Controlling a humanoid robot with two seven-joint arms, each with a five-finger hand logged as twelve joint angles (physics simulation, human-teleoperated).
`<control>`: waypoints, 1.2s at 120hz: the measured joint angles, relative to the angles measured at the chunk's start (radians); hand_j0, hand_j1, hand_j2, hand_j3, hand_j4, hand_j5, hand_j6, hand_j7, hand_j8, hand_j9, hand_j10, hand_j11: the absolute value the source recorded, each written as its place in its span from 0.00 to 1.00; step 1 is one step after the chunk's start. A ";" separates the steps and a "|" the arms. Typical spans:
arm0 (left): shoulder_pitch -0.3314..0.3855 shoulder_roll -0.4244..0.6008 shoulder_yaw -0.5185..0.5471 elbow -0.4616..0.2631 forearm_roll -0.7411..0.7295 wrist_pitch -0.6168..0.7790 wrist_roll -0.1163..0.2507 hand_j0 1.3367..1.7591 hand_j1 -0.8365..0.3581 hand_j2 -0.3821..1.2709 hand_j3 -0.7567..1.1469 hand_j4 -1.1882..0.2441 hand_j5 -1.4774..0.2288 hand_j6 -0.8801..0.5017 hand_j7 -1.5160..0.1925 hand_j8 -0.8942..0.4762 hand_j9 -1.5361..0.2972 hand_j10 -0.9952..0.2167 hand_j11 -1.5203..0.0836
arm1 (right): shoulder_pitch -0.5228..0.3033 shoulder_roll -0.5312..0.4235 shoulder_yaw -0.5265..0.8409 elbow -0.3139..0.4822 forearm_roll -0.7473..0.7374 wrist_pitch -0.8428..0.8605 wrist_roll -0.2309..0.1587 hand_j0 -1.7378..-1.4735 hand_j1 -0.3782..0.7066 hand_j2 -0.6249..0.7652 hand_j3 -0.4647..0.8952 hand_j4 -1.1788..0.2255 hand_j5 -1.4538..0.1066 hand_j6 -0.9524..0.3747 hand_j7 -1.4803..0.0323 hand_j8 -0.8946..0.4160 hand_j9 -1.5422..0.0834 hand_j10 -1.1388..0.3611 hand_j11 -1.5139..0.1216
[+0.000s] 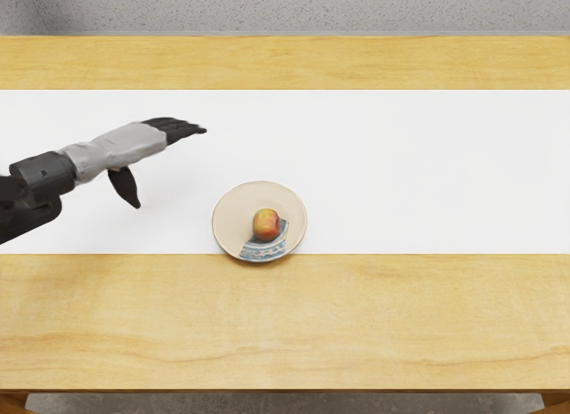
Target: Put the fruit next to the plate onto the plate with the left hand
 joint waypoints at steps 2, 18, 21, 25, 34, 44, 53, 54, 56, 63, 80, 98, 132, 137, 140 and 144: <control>0.015 0.011 -0.019 -0.001 0.000 0.000 0.000 0.76 0.94 0.24 0.40 0.79 0.83 0.60 0.85 0.62 0.80 0.78 0.91 | 0.000 0.000 0.000 0.000 0.000 0.000 0.000 0.30 0.03 0.45 0.34 0.84 0.93 0.72 0.98 0.68 0.95 0.76 0.93; 0.160 0.105 -0.201 -0.009 0.001 -0.043 0.000 0.76 0.96 0.24 0.40 0.80 0.84 0.61 0.86 0.62 0.81 0.79 0.92 | 0.000 0.000 0.000 0.000 0.000 0.000 0.000 0.30 0.03 0.45 0.34 0.84 0.93 0.72 0.98 0.68 0.95 0.76 0.93; 0.197 0.124 -0.254 -0.009 0.001 -0.066 0.000 0.76 0.96 0.24 0.40 0.80 0.84 0.61 0.86 0.63 0.81 0.79 0.92 | 0.000 0.000 0.000 0.000 0.000 0.000 0.000 0.30 0.03 0.45 0.34 0.84 0.93 0.72 0.98 0.68 0.95 0.76 0.93; 0.238 0.142 -0.324 -0.010 0.001 -0.092 0.000 0.76 0.96 0.24 0.40 0.80 0.84 0.61 0.86 0.63 0.81 0.79 0.92 | 0.000 0.000 0.000 0.000 0.000 0.000 0.000 0.30 0.03 0.45 0.34 0.84 0.93 0.72 0.98 0.68 0.95 0.76 0.93; 0.276 0.166 -0.450 -0.016 0.000 -0.127 0.000 0.76 0.96 0.24 0.40 0.81 0.84 0.61 0.86 0.63 0.82 0.79 0.92 | 0.000 0.000 0.000 0.000 0.000 0.000 0.000 0.30 0.03 0.45 0.34 0.84 0.93 0.72 0.98 0.68 0.95 0.76 0.93; 0.292 0.180 -0.542 -0.020 -0.004 -0.144 0.000 0.76 0.97 0.24 0.40 0.81 0.85 0.62 0.87 0.63 0.82 0.80 0.93 | 0.000 0.000 0.000 0.000 0.000 0.000 0.000 0.30 0.03 0.45 0.34 0.84 0.93 0.72 0.98 0.68 0.95 0.76 0.93; 0.293 0.202 -0.584 -0.021 -0.018 -0.151 0.000 0.76 0.97 0.24 0.40 0.81 0.85 0.62 0.87 0.63 0.82 0.80 0.93 | 0.000 0.000 0.000 0.000 0.000 0.000 0.000 0.30 0.03 0.45 0.34 0.84 0.93 0.72 0.98 0.68 0.95 0.76 0.93; 0.297 0.203 -0.588 -0.021 -0.020 -0.152 0.000 0.76 0.97 0.24 0.40 0.81 0.85 0.62 0.87 0.63 0.82 0.80 0.93 | 0.000 0.000 0.000 0.000 0.000 0.000 0.000 0.30 0.03 0.45 0.34 0.84 0.93 0.72 0.98 0.68 0.95 0.76 0.93; 0.313 0.205 -0.594 -0.021 -0.024 -0.153 0.000 0.76 0.97 0.24 0.40 0.81 0.85 0.62 0.87 0.63 0.82 0.80 0.93 | 0.000 0.000 0.000 0.000 0.000 0.000 0.000 0.30 0.03 0.45 0.34 0.84 0.93 0.72 0.98 0.68 0.95 0.76 0.93; 0.336 0.224 -0.614 -0.021 -0.043 -0.156 0.000 0.76 0.97 0.24 0.40 0.81 0.85 0.62 0.87 0.63 0.82 0.80 0.93 | 0.000 0.000 0.000 0.000 0.000 0.000 0.000 0.30 0.03 0.45 0.34 0.84 0.93 0.72 0.98 0.68 0.95 0.76 0.93; 0.470 0.237 -0.678 -0.022 -0.079 -0.159 0.000 0.76 0.97 0.23 0.40 0.82 0.85 0.62 0.87 0.64 0.82 0.80 0.93 | 0.000 0.000 0.000 0.000 0.000 0.000 0.000 0.30 0.03 0.45 0.34 0.84 0.93 0.72 0.98 0.68 0.95 0.76 0.93; 0.619 0.239 -0.878 -0.019 -0.092 -0.198 0.000 0.76 0.98 0.24 0.40 0.82 0.86 0.62 0.88 0.64 0.83 0.81 0.94 | 0.000 0.000 0.000 0.000 0.000 0.000 0.000 0.30 0.03 0.45 0.34 0.84 0.93 0.72 0.98 0.68 0.95 0.76 0.93; 0.684 0.254 -0.970 0.034 -0.201 -0.296 0.000 0.76 0.99 0.24 0.40 0.82 0.86 0.63 0.88 0.64 0.83 0.81 0.94 | 0.000 0.000 0.000 0.000 0.000 0.000 0.000 0.30 0.03 0.45 0.34 0.84 0.93 0.72 0.98 0.68 0.95 0.76 0.93; 0.687 0.245 -0.973 0.052 -0.208 -0.299 0.000 0.76 0.99 0.24 0.40 0.82 0.86 0.63 0.88 0.64 0.83 0.81 0.94 | 0.000 0.000 0.000 0.000 0.000 0.000 0.000 0.30 0.03 0.45 0.34 0.84 0.93 0.72 0.98 0.68 0.95 0.76 0.93; 0.689 0.243 -0.974 0.061 -0.212 -0.301 0.000 0.76 0.99 0.24 0.40 0.82 0.86 0.63 0.88 0.64 0.83 0.81 0.94 | 0.000 0.000 0.000 0.000 0.000 0.000 0.000 0.30 0.03 0.45 0.34 0.84 0.93 0.72 0.98 0.68 0.95 0.76 0.93; 0.692 0.243 -0.975 0.070 -0.216 -0.302 0.000 0.76 0.99 0.24 0.40 0.82 0.86 0.63 0.88 0.64 0.83 0.81 0.94 | 0.000 0.000 0.000 0.000 0.000 0.000 0.000 0.30 0.03 0.45 0.34 0.84 0.93 0.72 0.98 0.68 0.95 0.76 0.93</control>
